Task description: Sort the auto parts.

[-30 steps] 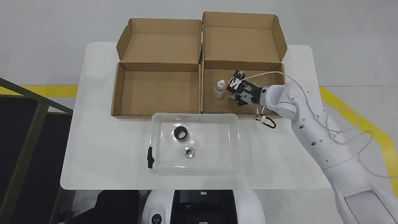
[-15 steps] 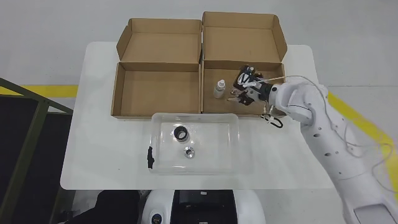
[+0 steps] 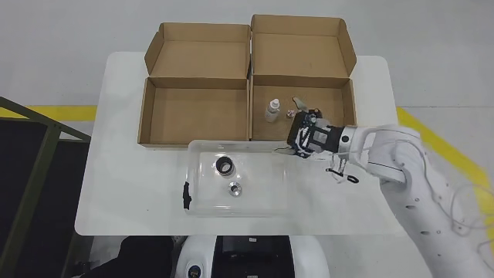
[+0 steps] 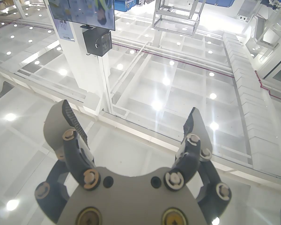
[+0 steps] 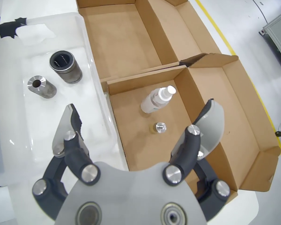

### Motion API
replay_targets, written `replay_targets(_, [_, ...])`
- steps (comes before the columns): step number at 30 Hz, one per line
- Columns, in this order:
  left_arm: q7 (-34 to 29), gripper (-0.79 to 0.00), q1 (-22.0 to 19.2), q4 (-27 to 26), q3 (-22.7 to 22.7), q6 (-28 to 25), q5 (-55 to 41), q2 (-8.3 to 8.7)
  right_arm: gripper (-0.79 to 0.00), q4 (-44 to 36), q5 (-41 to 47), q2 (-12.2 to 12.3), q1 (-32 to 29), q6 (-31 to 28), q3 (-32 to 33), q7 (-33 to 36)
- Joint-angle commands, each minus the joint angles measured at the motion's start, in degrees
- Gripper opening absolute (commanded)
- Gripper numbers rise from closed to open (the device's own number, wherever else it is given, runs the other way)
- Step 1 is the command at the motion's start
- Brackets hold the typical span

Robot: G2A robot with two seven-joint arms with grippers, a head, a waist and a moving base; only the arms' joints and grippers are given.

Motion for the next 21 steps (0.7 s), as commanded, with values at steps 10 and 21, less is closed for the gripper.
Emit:
replay_targets(10, [0.0, 0.0, 0.0, 0.0, 0.0, 0.0, 0.0, 0.0, 0.0, -4.58, -2.94, -0.23, -1.41, -3.12, -6.67, -0.01])
replay_targets(21, [0.0, 0.0, 0.0, 0.0, 0.0, 0.0, 0.0, 0.0, 0.0, -1.94, -5.79, -1.42, 1.96, -4.28, -14.85, 0.08])
